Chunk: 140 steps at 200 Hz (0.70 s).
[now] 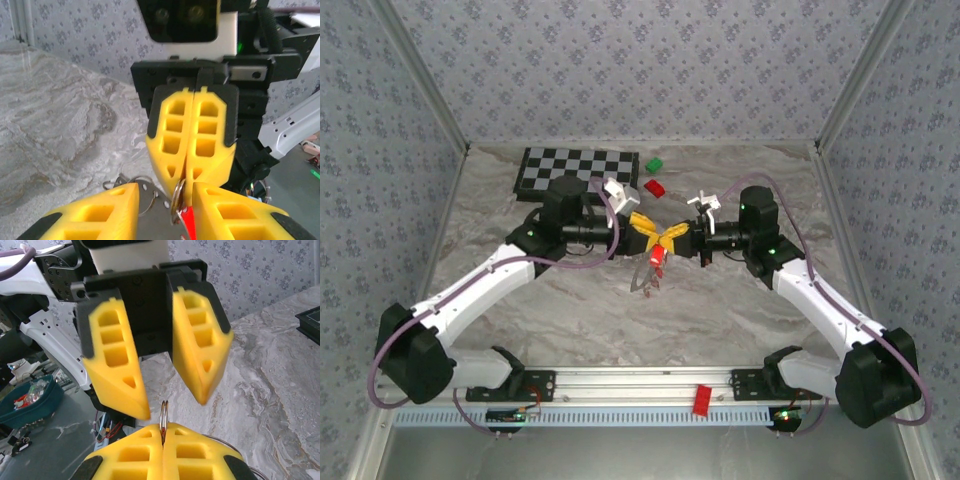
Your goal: Put the keys on the keyring
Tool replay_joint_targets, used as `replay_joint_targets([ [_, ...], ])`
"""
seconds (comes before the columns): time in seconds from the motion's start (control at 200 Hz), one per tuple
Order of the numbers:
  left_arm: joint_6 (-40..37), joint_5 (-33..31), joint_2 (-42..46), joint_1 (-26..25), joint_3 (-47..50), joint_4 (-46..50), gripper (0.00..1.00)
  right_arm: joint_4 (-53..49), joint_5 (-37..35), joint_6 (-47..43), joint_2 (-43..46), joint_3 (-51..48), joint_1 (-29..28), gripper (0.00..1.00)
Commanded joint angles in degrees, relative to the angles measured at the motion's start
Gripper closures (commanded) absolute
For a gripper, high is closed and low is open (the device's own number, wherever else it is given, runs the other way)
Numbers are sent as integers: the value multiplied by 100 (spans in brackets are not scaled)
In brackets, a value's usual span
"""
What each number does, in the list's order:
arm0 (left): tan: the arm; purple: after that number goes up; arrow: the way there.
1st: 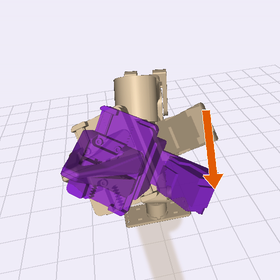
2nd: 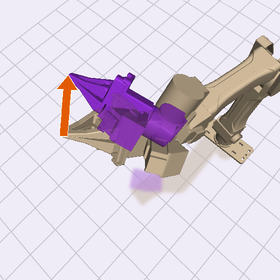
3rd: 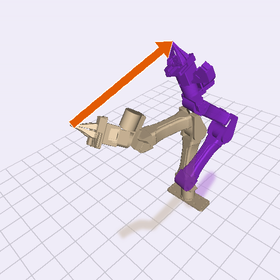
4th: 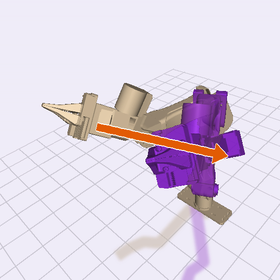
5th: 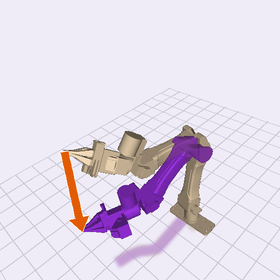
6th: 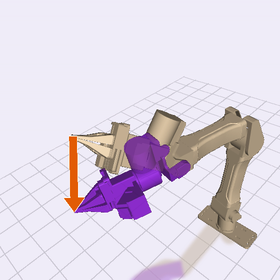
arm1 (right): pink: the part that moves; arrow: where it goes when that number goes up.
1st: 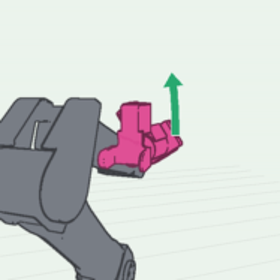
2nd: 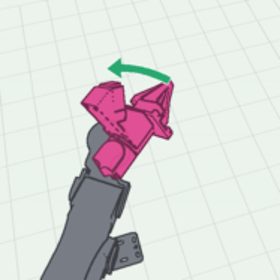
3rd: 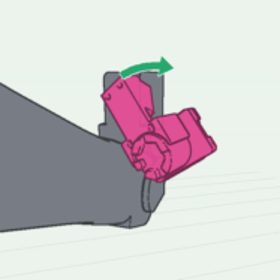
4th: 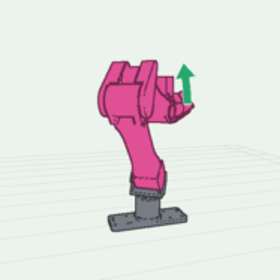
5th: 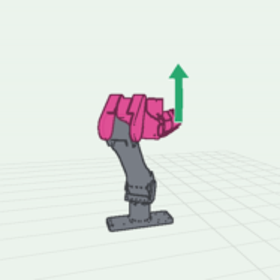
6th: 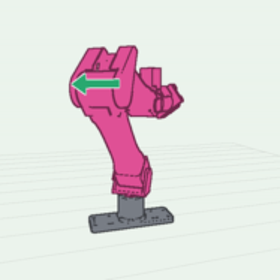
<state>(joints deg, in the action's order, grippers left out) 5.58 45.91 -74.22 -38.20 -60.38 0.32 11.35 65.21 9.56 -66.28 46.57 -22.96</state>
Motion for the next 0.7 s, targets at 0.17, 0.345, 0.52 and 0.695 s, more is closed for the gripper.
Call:
replay_joint_targets([
  [0.17,-202,254,-112,-12,-247,233,69,42,115,-103,116,249,-15,100],
  [0.345,-219,252,-102,-20,-250,239,71,40,137,-105,109,261,-29,100],
  [0.52,-259,313,-110,-25,-272,297,73,-17,150,-130,107,275,-33,100],
  [0.695,-284,319,-111,-39,-277,287,94,-53,160,-155,97,276,-51,100],
])
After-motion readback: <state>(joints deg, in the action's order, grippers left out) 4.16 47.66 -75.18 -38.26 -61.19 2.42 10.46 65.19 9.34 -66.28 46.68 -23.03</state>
